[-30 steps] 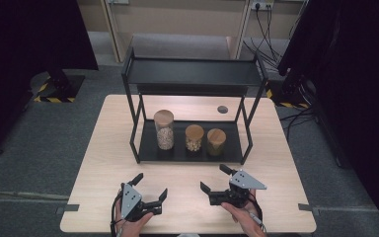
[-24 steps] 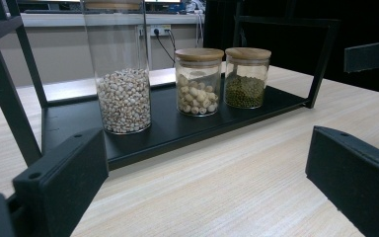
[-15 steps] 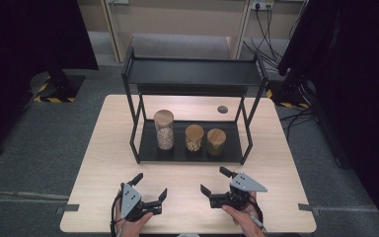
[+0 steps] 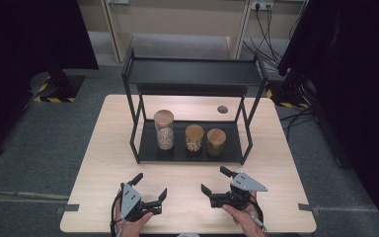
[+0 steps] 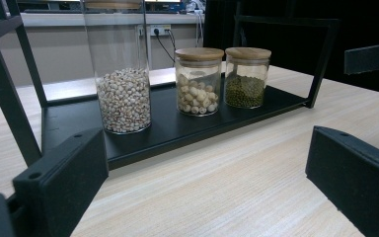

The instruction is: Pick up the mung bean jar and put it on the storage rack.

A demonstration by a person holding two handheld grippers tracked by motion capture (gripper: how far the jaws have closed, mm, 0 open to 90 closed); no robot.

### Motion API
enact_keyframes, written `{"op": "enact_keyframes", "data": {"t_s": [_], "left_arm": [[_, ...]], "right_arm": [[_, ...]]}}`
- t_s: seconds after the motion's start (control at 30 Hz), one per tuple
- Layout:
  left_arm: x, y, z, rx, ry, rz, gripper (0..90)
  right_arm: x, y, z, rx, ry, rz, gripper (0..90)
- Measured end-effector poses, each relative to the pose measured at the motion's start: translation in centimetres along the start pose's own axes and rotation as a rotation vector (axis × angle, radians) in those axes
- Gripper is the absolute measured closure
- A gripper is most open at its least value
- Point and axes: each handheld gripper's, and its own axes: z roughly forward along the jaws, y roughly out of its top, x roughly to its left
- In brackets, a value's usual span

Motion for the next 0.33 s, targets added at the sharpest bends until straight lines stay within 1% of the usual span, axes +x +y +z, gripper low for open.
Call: {"op": "enact_keyframes", "data": {"t_s": [0.33], "left_arm": [[0.02, 0.0, -0.01, 0.0, 0.002, 0.001, 2.0]], "right_arm": [[-0.1, 0.02, -0.07, -0.003, -0.003, 0.0, 2.6]]}}
